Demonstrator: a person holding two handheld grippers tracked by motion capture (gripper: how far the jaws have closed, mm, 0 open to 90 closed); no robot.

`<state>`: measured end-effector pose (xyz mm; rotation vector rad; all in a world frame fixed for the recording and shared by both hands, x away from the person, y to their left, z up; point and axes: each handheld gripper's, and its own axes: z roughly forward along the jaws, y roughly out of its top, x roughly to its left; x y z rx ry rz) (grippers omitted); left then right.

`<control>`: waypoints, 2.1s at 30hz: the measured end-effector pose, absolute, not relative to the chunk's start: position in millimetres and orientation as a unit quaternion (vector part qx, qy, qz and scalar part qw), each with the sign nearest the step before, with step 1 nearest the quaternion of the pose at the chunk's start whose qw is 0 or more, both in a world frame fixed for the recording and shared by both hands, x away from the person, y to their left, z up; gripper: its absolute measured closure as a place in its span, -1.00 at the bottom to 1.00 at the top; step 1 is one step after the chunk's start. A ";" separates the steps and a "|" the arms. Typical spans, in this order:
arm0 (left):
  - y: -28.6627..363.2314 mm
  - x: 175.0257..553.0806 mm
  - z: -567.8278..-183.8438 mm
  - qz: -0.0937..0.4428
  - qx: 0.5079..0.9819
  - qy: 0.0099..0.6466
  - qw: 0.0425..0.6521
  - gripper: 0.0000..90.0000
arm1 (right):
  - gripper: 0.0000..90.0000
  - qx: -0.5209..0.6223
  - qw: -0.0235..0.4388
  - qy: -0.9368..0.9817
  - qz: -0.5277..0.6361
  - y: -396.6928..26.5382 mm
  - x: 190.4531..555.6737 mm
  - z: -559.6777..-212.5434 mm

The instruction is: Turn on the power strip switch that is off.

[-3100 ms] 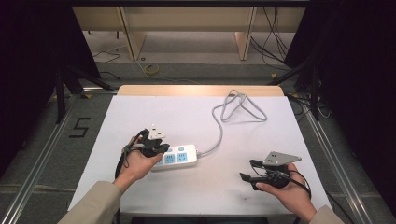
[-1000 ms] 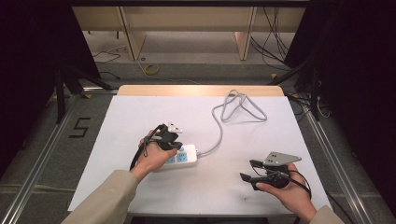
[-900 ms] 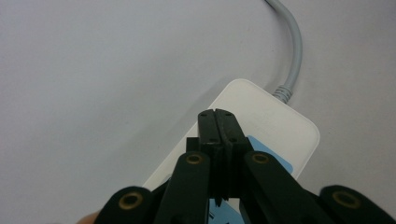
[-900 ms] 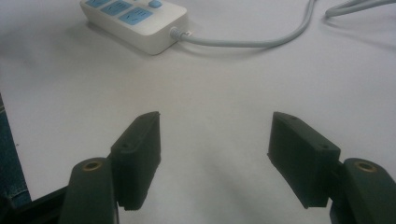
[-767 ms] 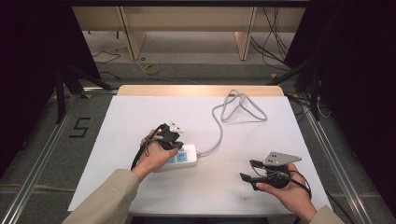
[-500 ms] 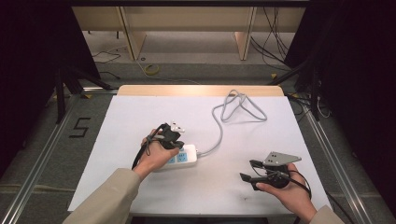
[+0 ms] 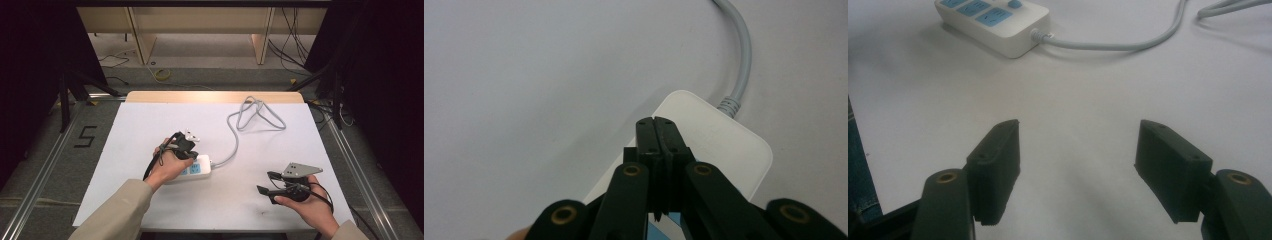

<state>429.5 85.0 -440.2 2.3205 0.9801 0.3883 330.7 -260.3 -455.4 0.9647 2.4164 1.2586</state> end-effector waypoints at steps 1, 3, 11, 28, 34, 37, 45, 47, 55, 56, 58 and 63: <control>84.9 429.9 -440.4 0.145 0.871 0.368 0.291 1.00 | -0.23 0.331 0.125 0.829 0.432 -260.2 330.7 -455.5; 84.6 430.3 -441.3 0.145 0.871 0.369 0.291 1.00 | -0.23 0.331 0.125 0.830 0.432 -260.2 330.7 -455.5; 84.4 432.2 -443.1 0.148 0.873 0.366 0.286 1.00 | -0.23 0.330 0.125 0.830 0.432 -259.9 330.5 -455.5; 81.7 433.5 -445.4 0.145 0.880 0.359 0.277 1.00 | -0.23 0.330 0.123 0.831 0.431 -259.7 330.3 -455.6; 80.6 433.5 -444.5 0.143 0.883 0.357 0.271 1.00 | -0.23 0.329 0.123 0.831 0.431 -259.7 330.3 -455.6; 80.2 433.5 -443.9 0.142 0.884 0.357 0.267 1.00 | -0.23 0.329 0.123 0.831 0.431 -259.7 330.3 -455.6; 79.5 434.9 -443.4 0.135 0.886 0.361 0.259 1.00 | -0.22 0.329 0.122 0.832 0.430 -259.6 330.1 -455.8; 78.9 435.2 -442.8 0.135 0.889 0.357 0.254 1.00 | -0.22 0.329 0.122 0.832 0.430 -259.5 330.2 -455.9; 77.7 435.1 -443.6 0.137 0.889 0.356 0.254 1.00 | -0.22 0.328 0.121 0.833 0.430 -259.5 329.9 -455.8; 77.6 435.2 -443.4 0.137 0.891 0.353 0.251 1.00 | -0.22 0.328 0.121 0.833 0.430 -259.5 329.9 -455.8; 77.0 434.8 -443.3 0.139 0.891 0.352 0.249 1.00 | -0.22 0.328 0.121 0.832 0.430 -259.3 329.9 -455.9; 76.0 434.5 -443.4 0.143 0.895 0.346 0.244 1.00 | -0.22 0.327 0.121 0.833 0.430 -259.2 330.0 -456.0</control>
